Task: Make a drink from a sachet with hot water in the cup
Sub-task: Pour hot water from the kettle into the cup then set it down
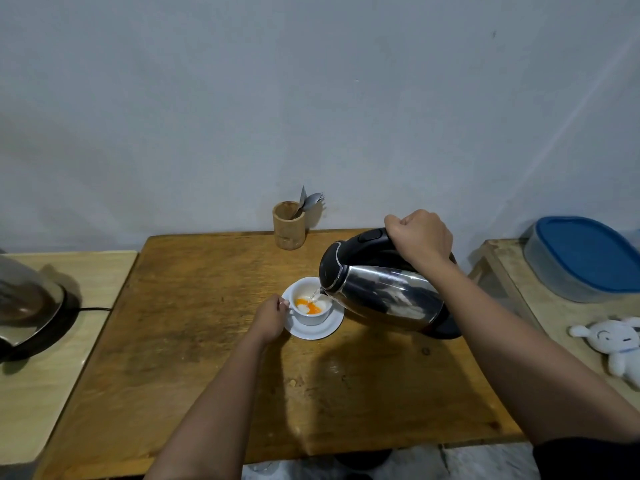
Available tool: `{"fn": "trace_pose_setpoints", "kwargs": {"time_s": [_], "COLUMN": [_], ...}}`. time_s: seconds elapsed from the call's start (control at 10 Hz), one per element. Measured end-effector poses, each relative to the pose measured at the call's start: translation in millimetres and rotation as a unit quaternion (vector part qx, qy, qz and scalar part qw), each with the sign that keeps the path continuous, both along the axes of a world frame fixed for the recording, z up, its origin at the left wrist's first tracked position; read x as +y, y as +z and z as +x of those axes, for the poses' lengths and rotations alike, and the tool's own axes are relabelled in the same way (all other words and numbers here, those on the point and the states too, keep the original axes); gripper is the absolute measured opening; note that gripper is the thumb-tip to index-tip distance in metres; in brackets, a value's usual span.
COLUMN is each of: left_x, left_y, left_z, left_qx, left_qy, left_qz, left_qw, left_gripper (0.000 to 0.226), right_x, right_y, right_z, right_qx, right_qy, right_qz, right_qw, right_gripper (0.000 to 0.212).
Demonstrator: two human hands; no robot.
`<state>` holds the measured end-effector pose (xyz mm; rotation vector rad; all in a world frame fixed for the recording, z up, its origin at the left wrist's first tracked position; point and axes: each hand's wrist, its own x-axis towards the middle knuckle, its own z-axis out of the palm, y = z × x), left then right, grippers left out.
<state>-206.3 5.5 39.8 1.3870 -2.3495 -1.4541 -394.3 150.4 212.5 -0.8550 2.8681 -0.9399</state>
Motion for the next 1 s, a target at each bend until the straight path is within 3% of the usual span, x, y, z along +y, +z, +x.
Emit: {"fn": "trace_pose_setpoints", "kwargs": {"time_s": [1.0], "left_x": [-6.1], "left_y": [2.1], "left_z": [2.0], "left_qx": [0.014], "left_qy": [0.004], "left_qz": [0.0], "left_qw": [1.0], "left_gripper": [0.021], "right_x": [-1.4], "right_y": [-2.2], "right_z": [4.0], "right_qx": [0.039], "right_qy": [0.006], "right_qz": [0.019], "right_qw": [0.999], "right_gripper": [0.042]}}
